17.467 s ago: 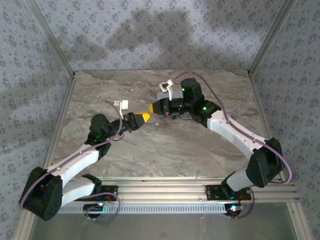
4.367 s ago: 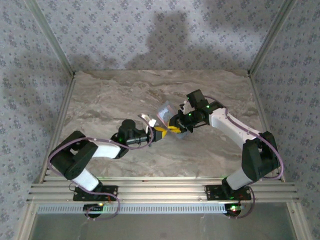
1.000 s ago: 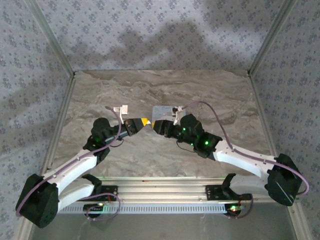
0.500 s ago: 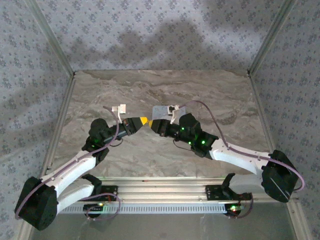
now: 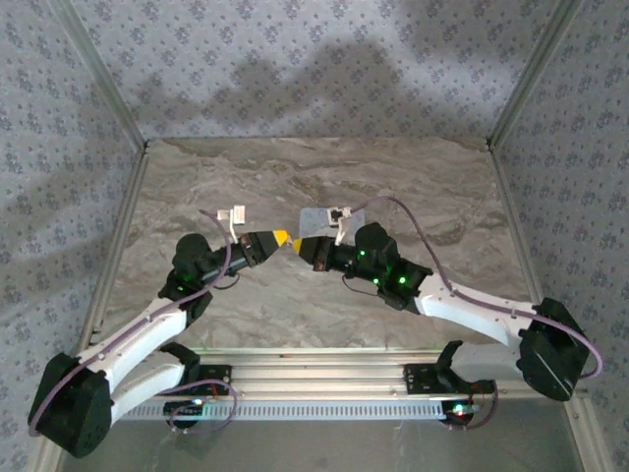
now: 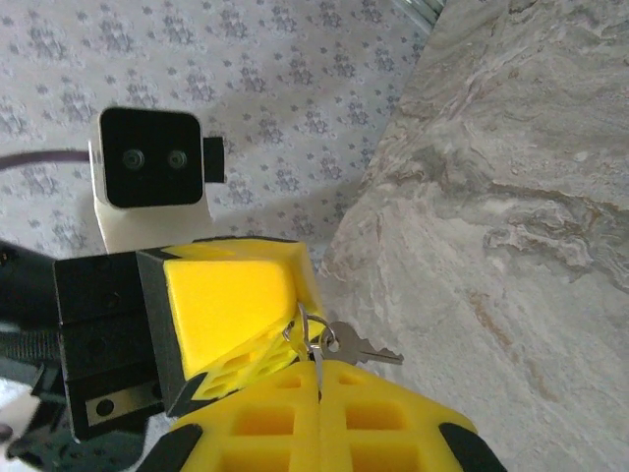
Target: Unlock a padlock with a key
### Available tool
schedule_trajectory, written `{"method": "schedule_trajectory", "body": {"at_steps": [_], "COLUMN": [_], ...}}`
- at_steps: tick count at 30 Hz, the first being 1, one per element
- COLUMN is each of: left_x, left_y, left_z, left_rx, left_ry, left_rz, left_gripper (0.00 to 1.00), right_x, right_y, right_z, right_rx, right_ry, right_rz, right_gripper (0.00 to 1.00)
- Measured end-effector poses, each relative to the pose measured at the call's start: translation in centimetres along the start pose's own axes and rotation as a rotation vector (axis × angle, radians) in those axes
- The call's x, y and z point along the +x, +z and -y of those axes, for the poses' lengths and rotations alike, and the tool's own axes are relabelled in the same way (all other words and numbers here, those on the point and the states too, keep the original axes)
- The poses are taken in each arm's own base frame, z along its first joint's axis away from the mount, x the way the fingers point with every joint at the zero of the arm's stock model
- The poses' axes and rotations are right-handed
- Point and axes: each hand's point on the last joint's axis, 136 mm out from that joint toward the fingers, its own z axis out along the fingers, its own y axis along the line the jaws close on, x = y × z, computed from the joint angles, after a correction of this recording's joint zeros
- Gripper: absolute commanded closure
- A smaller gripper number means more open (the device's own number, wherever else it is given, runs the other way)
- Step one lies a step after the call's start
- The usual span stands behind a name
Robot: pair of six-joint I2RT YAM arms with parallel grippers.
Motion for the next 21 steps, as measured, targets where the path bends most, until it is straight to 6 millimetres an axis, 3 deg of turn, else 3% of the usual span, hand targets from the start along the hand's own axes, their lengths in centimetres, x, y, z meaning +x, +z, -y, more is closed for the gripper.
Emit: {"method": "schedule_trajectory", "body": {"at_steps": [3,7,10,12,16,21], "left_x": [1.1,1.8,2.1,2.7,4.5,6.6], "left_y": [-0.4,-1.4,-2.3,-2.8,-3.0,-2.3], "left_z": [-0.3,-0.4,0.5,1.3,2.2,2.6], "left_rx": [-0.029,-0.094,-0.089,-0.057,0.015,0.099], "left_ry": [0.042,0.141,0.267,0.346,0.462,0.47], "left_rz": [-0.052,-0.109,-0.136,-0.163,-0.236,-0.345], "left_gripper": [0.74,0.69,0.63,0.63,0.64,0.71], "right_x": [0.2,-1.8,-2.5,-1.5,2.8,6.3], "right_y": [-0.8,-2.2,-3.3,-3.7,-4.3,-5.4], "right_z": [0.0,-1.6,-2.6,-2.2,0.4,2.2], "right_rx": [0.053,0.161,0.227,0.27,0.347,0.37], "right_ry": [-0.071,-0.231,-0.353,-0.418,-0.49,-0.516], "right_rz": [-0.076,-0.183,-0.291,-0.391,-0.647,-0.86], "right_gripper": [1.0,1.0,1.0,1.0,1.0,1.0]}}
